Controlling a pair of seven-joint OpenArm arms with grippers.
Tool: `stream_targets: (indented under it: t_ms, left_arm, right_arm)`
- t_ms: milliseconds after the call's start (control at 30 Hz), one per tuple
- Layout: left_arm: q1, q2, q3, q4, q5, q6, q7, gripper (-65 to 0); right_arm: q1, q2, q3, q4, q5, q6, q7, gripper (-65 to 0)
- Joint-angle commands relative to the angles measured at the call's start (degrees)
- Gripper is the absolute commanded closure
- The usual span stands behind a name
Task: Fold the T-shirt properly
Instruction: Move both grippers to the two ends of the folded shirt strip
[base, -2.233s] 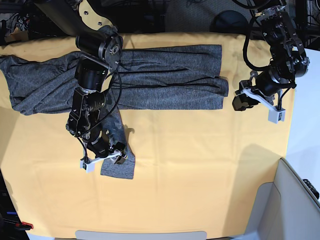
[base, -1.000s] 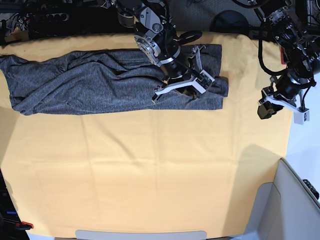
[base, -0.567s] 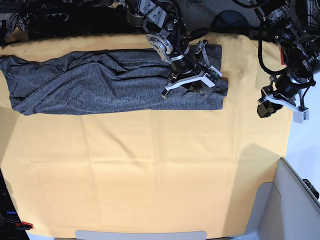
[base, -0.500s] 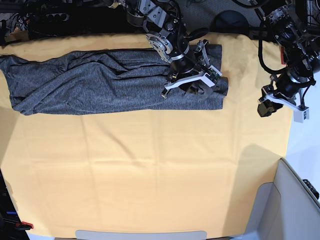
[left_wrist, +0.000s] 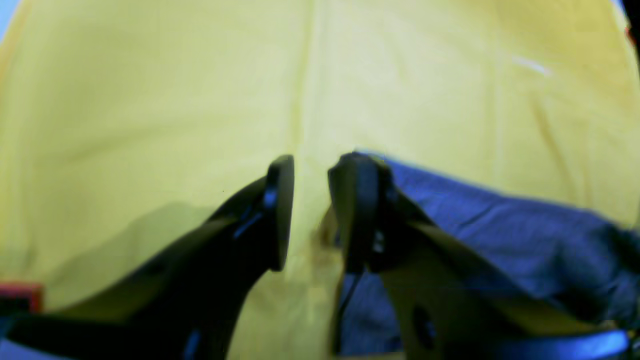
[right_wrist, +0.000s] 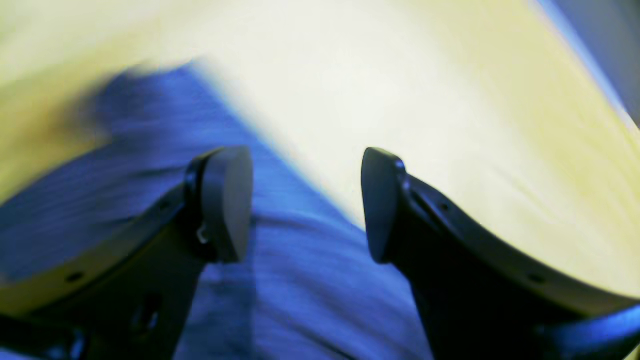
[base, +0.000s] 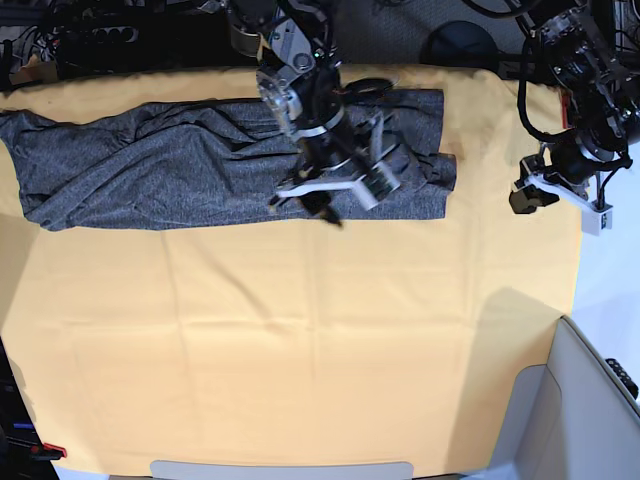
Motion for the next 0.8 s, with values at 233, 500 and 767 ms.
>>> stream_targets:
  t_ms: [233,500,767]
  left_arm:
    - [3.7,-0.6,0.0,-1.9,-12.9,-4.0,0.0,-26.0]
    - [3.6,-0.5,2.2,-19.7,-21.3,-4.0,0.0,-26.0]
    - [3.3,-0.4,4.8,-23.6,-23.2,-4.0,0.0,-26.0]
  right_arm:
    - [-0.5,-0.6,21.0,4.2,8.3,-8.8,1.0,-34.6]
    - [-3.4,-0.6,48.3,4.5,26.0,-12.6,1.0,-34.5]
    - [-5.9,1.0,64.9,4.5,36.1,-12.4,1.0,-34.5]
